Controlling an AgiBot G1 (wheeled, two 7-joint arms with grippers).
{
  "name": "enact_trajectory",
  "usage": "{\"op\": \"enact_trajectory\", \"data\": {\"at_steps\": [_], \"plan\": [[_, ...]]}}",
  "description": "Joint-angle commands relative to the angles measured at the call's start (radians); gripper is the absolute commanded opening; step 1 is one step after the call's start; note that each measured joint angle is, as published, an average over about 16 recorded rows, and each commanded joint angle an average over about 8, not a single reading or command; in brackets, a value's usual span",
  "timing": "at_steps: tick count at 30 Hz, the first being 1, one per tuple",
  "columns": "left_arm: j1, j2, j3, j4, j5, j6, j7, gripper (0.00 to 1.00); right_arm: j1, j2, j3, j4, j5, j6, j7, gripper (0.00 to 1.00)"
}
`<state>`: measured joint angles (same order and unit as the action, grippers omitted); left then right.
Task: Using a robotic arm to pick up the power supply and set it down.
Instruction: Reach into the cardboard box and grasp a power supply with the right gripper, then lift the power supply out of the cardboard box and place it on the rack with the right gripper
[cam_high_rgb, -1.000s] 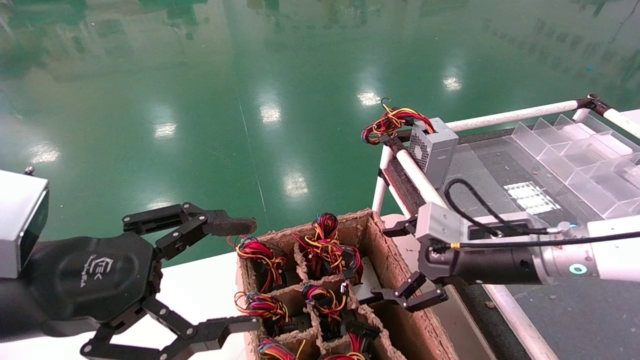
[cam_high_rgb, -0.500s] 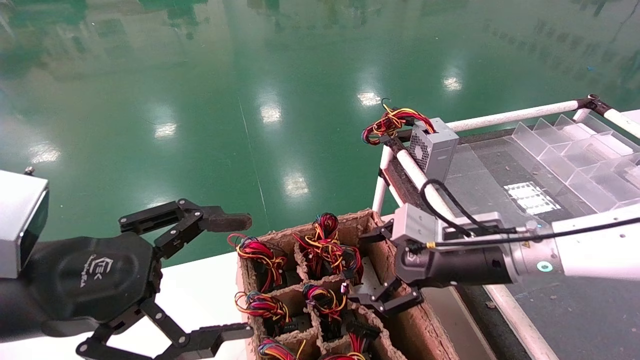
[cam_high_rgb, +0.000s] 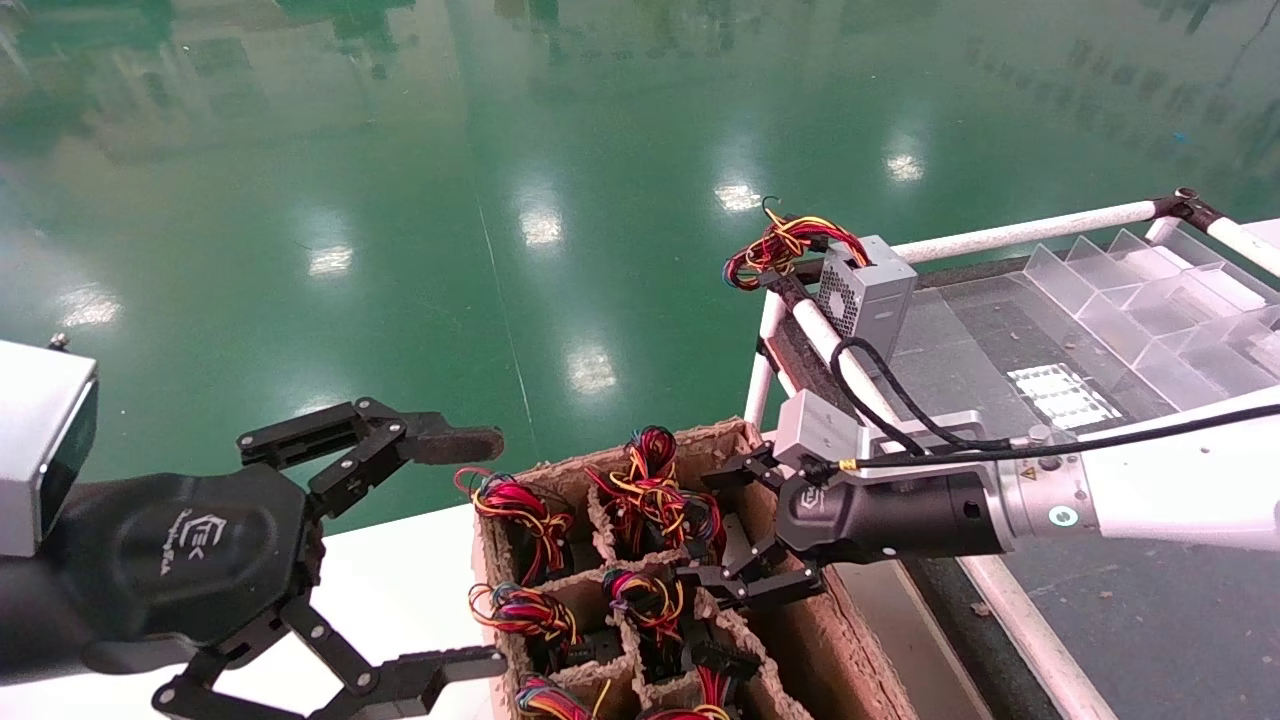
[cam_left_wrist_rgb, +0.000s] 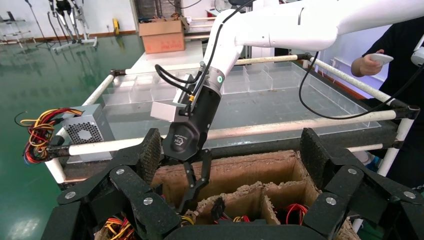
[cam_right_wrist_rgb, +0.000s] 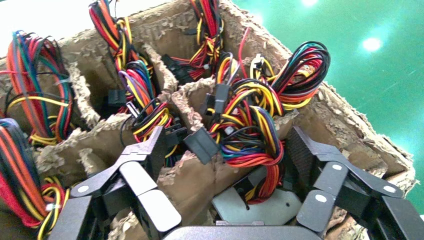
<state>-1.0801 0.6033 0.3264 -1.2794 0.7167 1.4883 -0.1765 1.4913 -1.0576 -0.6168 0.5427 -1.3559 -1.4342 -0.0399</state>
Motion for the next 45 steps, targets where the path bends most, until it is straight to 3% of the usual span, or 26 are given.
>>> {"op": "enact_trajectory", "data": {"at_steps": [1, 31, 45], "plan": [[0.0, 0.0, 0.0, 0.0, 0.0, 0.0, 0.0, 1.0, 0.004, -0.008, 0.0, -0.022, 0.0, 0.003, -0.01, 0.0], [0.0, -0.001, 0.002, 0.0, -0.001, -0.001, 0.001, 1.0, 0.046, -0.066, 0.007, -0.255, 0.014, -0.018, -0.107, 0.0], [-0.001, -0.001, 0.002, 0.0, -0.001, -0.001, 0.001, 1.0, 0.088, -0.063, 0.04, -0.353, 0.071, -0.094, -0.081, 0.0]]}}
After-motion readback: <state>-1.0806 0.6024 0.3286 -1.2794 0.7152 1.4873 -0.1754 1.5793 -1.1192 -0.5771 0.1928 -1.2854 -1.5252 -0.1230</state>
